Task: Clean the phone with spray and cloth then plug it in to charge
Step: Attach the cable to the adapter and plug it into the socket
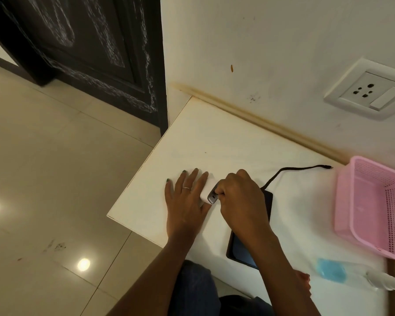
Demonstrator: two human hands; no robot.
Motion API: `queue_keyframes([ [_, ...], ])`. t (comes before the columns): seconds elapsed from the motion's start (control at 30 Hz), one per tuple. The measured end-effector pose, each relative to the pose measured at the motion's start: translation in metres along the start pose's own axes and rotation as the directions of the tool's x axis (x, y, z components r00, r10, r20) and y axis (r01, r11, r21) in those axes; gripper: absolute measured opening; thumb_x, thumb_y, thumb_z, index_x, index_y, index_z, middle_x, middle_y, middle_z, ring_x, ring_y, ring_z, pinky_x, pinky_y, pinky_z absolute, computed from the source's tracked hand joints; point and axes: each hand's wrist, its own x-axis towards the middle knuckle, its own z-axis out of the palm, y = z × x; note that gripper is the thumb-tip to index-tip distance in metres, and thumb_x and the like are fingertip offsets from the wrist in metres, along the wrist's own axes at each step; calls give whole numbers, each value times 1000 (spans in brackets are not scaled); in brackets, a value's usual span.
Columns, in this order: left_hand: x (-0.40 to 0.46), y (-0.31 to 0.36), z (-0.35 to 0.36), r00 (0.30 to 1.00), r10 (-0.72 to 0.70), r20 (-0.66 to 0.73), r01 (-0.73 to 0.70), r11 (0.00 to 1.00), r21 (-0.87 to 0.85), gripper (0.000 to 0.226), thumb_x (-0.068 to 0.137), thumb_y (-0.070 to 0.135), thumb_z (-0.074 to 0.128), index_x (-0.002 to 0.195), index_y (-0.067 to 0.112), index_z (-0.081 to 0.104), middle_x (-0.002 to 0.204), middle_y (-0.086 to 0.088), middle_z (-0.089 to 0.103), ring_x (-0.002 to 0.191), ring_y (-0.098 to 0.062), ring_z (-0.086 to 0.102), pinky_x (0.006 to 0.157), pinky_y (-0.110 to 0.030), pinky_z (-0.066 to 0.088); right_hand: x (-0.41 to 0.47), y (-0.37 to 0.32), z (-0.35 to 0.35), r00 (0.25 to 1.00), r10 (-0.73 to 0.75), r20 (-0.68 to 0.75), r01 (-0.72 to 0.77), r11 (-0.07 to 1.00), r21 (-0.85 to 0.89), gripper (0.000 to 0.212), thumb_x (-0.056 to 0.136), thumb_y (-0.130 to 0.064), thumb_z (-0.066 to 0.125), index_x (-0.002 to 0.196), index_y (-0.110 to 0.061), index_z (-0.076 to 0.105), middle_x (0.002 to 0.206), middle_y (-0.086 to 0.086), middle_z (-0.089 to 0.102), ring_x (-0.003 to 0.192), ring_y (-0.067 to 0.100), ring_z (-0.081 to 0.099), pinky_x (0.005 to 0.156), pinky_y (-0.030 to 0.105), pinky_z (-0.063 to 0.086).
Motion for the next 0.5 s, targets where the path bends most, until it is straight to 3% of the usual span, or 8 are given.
queue_keyframes([
  [0.17,0,4,-5,997,19,-75,-18,1000,15,51,89,49,53,133,24,50,135,-3,57,128,-31,48,108,-56,17,-2,-5,-1,998,54,-39,-52,997,52,12,83,-4,62,90,-11,70,81,5,64,84,20,52,64,29,39],
  [0.3,0,7,-7,988,16,-151,-5,998,70,54,80,46,68,127,22,57,125,-9,64,119,-35,57,101,-61,22,-3,-6,-4,991,124,-44,-117,984,138,15,82,-6,62,89,-15,52,75,-3,48,72,13,39,65,24,28],
  [0.4,0,6,-4,987,20,-160,-9,998,70,55,80,47,63,129,24,52,127,-10,63,122,-34,53,106,-58,23,-1,-7,-1,991,126,-54,-115,977,178,28,78,-2,63,82,-18,39,75,1,52,69,16,44,60,24,26],
  [0.5,0,5,-4,982,48,-185,-37,997,64,57,79,44,70,129,22,53,127,-7,63,125,-30,46,112,-52,21,1,-7,2,991,128,-33,-119,971,206,28,77,0,61,80,-17,39,74,3,51,69,18,44,53,22,24],
])
